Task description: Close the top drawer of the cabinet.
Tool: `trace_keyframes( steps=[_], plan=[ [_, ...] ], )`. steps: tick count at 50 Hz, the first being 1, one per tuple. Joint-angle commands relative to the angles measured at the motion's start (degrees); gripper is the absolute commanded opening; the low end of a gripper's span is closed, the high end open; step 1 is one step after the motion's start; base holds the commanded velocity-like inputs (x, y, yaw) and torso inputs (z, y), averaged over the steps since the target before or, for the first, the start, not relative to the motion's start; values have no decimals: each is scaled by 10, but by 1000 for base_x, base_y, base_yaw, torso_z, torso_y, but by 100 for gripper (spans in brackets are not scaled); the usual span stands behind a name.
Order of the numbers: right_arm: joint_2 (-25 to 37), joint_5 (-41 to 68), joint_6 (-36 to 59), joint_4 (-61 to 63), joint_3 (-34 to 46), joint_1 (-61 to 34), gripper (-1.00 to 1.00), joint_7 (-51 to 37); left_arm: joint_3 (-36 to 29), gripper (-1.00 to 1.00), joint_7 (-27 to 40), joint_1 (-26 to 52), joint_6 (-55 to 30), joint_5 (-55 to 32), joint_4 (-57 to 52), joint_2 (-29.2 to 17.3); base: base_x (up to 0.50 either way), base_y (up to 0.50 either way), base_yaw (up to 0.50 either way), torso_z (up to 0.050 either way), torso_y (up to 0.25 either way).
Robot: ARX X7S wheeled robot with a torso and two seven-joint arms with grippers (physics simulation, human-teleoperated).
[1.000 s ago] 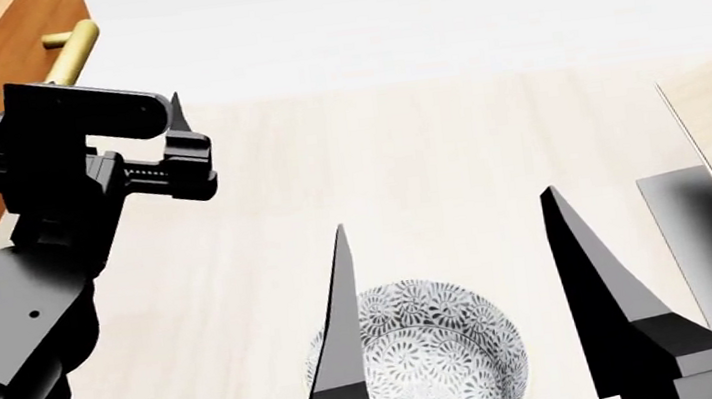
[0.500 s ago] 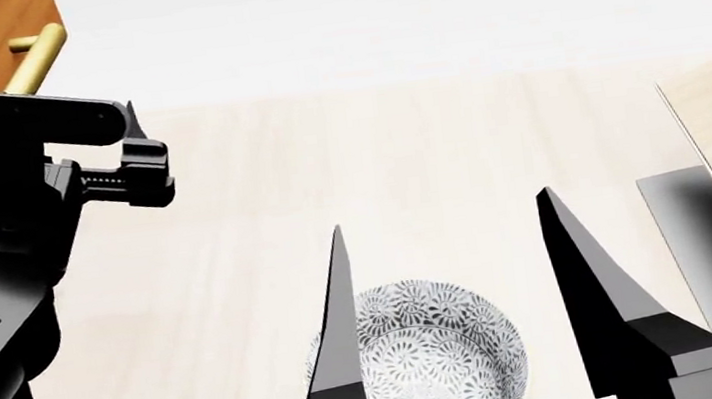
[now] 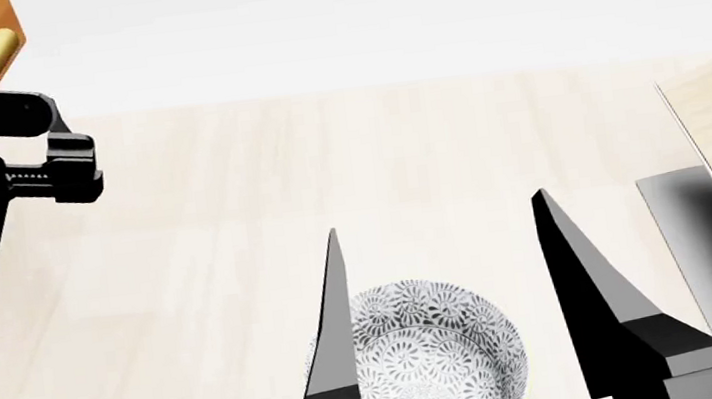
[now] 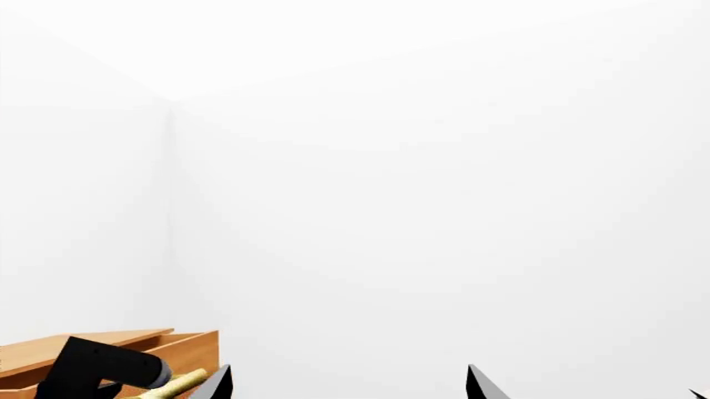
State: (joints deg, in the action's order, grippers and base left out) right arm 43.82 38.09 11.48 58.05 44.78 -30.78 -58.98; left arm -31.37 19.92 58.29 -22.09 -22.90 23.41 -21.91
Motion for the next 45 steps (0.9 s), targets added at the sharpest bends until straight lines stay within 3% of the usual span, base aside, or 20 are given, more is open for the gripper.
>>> trace_keyframes(
  steps=[1, 45],
  plan=[
    [2, 4, 1, 1, 5, -8, 100, -4, 13, 100, 11, 10, -18, 8, -7, -25, 0, 0, 0, 0, 0],
    [3, -3, -10, -6, 29, -15, 100, -8, 51, 100, 43, -14, -57, -6, -40, -90, 0, 0, 0, 0, 0]
  ],
)
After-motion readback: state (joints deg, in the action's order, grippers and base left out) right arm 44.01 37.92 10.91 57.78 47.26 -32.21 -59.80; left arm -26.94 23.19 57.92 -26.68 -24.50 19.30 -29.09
